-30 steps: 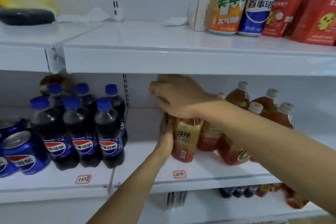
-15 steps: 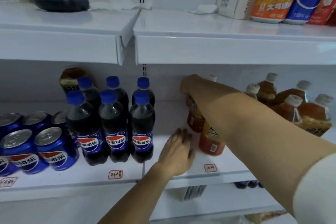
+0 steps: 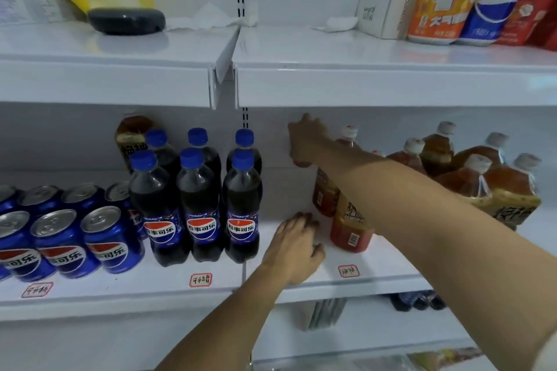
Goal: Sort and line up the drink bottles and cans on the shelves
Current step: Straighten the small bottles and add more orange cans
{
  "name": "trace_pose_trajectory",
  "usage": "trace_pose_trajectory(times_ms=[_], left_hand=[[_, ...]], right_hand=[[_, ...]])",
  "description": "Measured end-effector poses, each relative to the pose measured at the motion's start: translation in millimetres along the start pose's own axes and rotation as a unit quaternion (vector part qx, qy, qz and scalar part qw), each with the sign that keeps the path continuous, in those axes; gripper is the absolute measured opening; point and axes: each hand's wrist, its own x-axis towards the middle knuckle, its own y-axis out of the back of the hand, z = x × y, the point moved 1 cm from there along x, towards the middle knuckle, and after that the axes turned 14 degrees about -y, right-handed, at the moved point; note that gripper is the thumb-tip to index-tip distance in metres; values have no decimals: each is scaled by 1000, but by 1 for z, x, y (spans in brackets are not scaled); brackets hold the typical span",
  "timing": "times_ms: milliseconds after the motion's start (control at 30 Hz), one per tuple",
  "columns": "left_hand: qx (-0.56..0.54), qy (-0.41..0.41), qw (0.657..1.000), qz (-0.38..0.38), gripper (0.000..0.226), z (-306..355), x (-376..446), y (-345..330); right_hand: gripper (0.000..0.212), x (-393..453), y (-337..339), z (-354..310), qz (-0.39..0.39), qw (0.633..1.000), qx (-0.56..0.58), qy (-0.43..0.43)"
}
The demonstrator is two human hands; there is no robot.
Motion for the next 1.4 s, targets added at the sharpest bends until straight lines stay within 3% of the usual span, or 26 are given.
trace_pose_trajectory(times_ms=[100,200,267,333,433,533,600,700,867,1033,1233,1400], left_hand=[[-23,2,1000,10,47,0,-3,3],[-190,80,976,65,38,1,-8,4],[-374,158,897,174,23,16,-14,13],[-520,190,780,292,20,46,-21,33],[-659,194,631,360,44,99,-36,71],[-727,160,531,405,59,135,-69,101],[-730,139,492,453,61,141,-97,121],[-716,132,479,490,70,140,-134,146],[-689,132,457,547,72,103,-223,187],[-622,145,480,601,72,39,-343,232],[-551,212,508,627,74,-53,-510,304],[-523,314,528,591,72,-121,-601,346]], right_hand=[[49,-32,28,14,26,995,82,49],[36,-76,50,40,71,983,147,84],[40,-114,59,56,98,973,182,100],[41,-152,60,68,124,966,196,116],[49,-203,59,80,135,951,220,169],[49,-236,68,78,94,916,323,218],[45,-250,80,66,90,885,382,250],[40,-264,98,36,47,836,447,314],[30,-299,123,-69,-45,753,504,421],[30,-346,147,-211,-75,706,512,484],[30,-415,160,-385,-165,603,605,493],[27,-444,143,-493,-174,573,669,440]])
